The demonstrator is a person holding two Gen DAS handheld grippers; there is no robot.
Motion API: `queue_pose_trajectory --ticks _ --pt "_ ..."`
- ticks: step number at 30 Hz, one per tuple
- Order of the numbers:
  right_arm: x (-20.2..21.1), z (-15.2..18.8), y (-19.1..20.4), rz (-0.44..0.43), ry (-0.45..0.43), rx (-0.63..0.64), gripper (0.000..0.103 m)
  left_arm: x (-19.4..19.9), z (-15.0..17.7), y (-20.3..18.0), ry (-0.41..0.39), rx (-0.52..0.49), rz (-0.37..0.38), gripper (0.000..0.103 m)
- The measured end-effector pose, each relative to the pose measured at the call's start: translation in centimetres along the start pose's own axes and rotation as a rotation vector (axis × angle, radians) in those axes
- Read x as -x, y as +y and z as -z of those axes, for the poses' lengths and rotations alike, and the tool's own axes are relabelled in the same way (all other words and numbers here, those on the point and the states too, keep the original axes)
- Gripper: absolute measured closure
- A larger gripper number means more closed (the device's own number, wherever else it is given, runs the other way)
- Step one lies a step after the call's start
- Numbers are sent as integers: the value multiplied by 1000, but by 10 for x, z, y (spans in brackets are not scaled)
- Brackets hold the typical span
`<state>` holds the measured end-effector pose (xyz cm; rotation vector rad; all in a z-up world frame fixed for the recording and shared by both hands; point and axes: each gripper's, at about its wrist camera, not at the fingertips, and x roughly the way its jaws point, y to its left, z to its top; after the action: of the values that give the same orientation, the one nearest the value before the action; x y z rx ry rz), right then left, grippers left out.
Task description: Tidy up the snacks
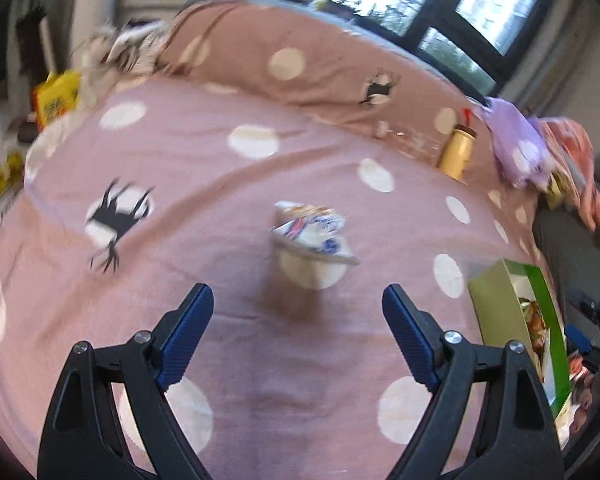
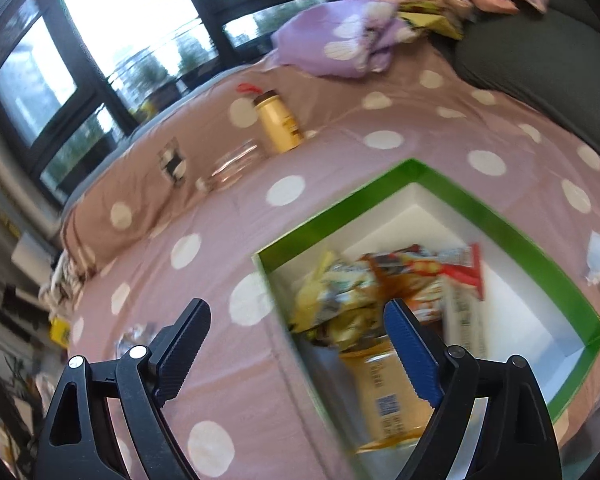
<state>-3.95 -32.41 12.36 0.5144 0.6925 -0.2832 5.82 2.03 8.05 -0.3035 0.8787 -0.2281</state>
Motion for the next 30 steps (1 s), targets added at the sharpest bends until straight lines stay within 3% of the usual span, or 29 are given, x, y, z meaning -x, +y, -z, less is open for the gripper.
queue_pose_trajectory --ticks 2,9,14,20,25,27,30 --pt "-5 5 19 -20 16 51 14 -7 -1 12 24 29 -35 17" --pt "-29 26 85 -138 119 150 14 0 -8 44 -3 86 -76 16" --pt "-70 42 153 -263 276 268 14 3 -11 60 10 129 -76 16" --pt "-133 59 230 -254 403 408 14 0 -13 63 31 137 -60 16" --pt "-169 77 250 -188 445 443 14 1 -14 68 34 145 -74 16" --pt "-175 81 253 -196 451 446 23 1 -14 68 36 147 -78 16" --pt "-180 86 251 -198 472 412 50 0 -13 67 39 139 -83 16"
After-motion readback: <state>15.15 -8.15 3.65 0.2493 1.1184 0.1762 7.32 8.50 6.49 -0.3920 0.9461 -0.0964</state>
